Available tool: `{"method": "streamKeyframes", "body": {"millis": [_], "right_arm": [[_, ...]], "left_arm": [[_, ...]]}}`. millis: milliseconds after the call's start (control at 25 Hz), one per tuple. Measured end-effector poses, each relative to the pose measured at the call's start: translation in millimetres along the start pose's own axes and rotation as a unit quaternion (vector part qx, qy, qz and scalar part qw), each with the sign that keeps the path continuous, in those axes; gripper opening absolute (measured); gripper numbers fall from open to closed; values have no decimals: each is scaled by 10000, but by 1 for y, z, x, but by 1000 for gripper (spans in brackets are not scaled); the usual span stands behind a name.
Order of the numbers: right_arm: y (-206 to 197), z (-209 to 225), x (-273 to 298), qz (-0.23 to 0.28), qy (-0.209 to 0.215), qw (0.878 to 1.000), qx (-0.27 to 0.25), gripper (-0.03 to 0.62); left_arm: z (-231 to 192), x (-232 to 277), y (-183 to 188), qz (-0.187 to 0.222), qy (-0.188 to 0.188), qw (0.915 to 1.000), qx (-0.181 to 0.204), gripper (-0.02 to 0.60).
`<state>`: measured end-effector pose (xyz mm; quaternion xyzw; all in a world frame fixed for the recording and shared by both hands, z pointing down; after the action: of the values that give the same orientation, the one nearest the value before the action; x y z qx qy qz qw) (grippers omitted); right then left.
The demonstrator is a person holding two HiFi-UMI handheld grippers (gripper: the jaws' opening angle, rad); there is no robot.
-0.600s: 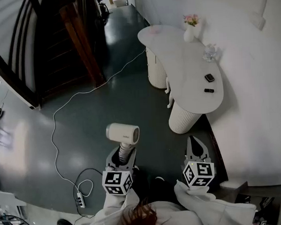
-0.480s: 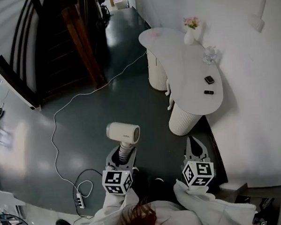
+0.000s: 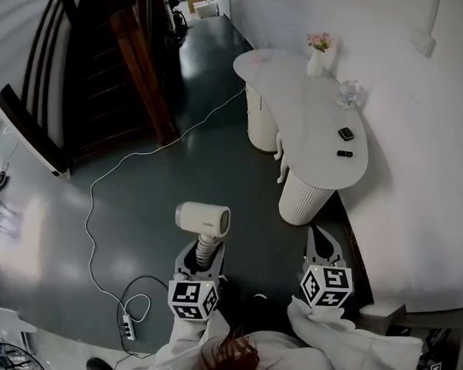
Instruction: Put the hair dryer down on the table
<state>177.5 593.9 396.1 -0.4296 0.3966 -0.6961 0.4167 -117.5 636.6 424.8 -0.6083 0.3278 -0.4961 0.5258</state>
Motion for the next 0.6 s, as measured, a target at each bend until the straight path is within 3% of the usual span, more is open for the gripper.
{"method": "streamKeyframes", "body": {"millis": [320, 600], "right_arm": [[-10, 11, 0, -57, -40, 9999, 144, 49], [2, 15, 47, -2, -167, 9997, 191, 49]], "left_arm": [[5, 8, -4, 10, -37, 10000, 30, 229], [-19, 57, 5, 69, -178, 9998, 113, 229]]}}
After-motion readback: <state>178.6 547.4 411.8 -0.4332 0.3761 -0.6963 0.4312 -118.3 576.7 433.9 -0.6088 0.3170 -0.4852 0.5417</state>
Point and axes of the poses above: the fingertips, and each gripper's own axes: x forward along the fingers, z to its right, y out of its top, the point moved 8 cm from there along -x, backward along the fingers, and after that the axes turned 13 degrees about x, right-handed, at the moved point
